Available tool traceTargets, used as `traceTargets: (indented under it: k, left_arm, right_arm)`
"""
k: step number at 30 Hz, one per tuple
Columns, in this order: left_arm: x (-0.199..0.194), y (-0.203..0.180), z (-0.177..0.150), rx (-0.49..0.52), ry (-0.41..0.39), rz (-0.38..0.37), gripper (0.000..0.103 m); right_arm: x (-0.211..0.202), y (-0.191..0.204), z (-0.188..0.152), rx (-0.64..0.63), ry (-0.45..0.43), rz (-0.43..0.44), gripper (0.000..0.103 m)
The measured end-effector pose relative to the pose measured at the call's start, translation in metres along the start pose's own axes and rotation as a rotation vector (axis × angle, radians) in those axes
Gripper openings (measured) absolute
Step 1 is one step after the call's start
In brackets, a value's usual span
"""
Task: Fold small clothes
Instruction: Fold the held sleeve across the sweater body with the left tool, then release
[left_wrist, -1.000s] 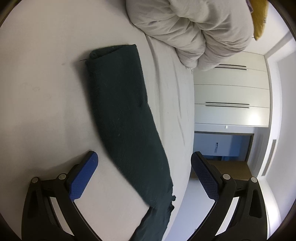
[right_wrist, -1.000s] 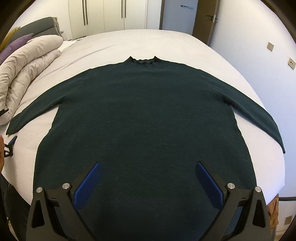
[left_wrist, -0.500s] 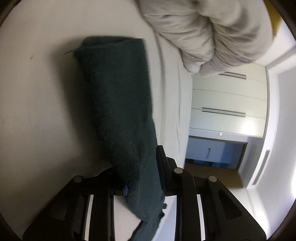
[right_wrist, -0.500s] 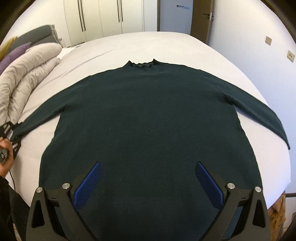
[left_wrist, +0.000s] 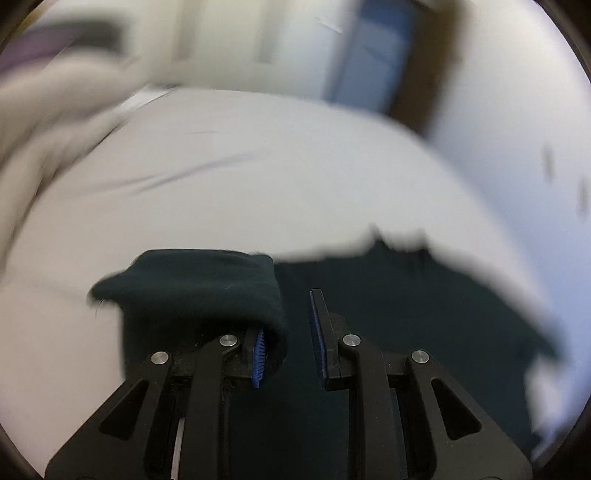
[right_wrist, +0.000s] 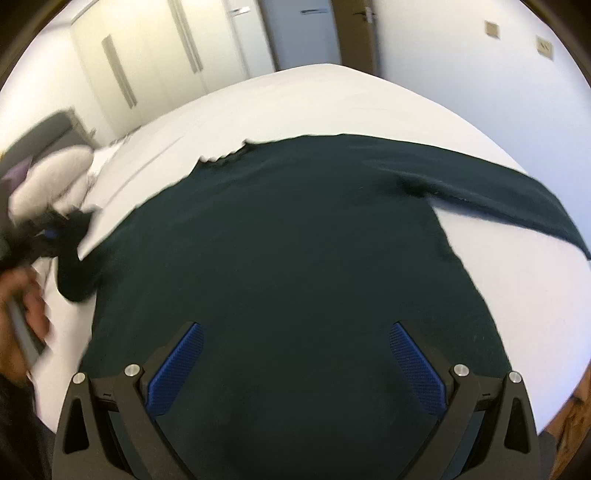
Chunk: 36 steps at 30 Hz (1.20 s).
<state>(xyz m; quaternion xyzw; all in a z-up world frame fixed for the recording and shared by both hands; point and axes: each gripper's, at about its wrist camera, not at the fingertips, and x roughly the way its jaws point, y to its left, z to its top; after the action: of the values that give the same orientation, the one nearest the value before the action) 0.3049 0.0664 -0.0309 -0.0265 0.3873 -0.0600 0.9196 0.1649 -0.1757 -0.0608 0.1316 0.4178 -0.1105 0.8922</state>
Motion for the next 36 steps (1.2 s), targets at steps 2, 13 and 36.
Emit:
traceTargets:
  k: [2,13,36]
  left_arm:
    - [0.024,-0.036,-0.021,0.145,0.035,0.077,0.020]
    - [0.041,-0.092,-0.111,0.487,0.002,0.287,0.020]
    - [0.091,-0.119,-0.120,0.625,0.013,0.488,0.003]
  right_arm:
    - [0.006,-0.012,0.012,0.039,0.000,0.042,0.103]
    - [0.104,0.026,0.095,0.113,0.200,0.524,0.088]
    - [0.120,0.311,0.141,-0.752,0.346,0.196,0.087]
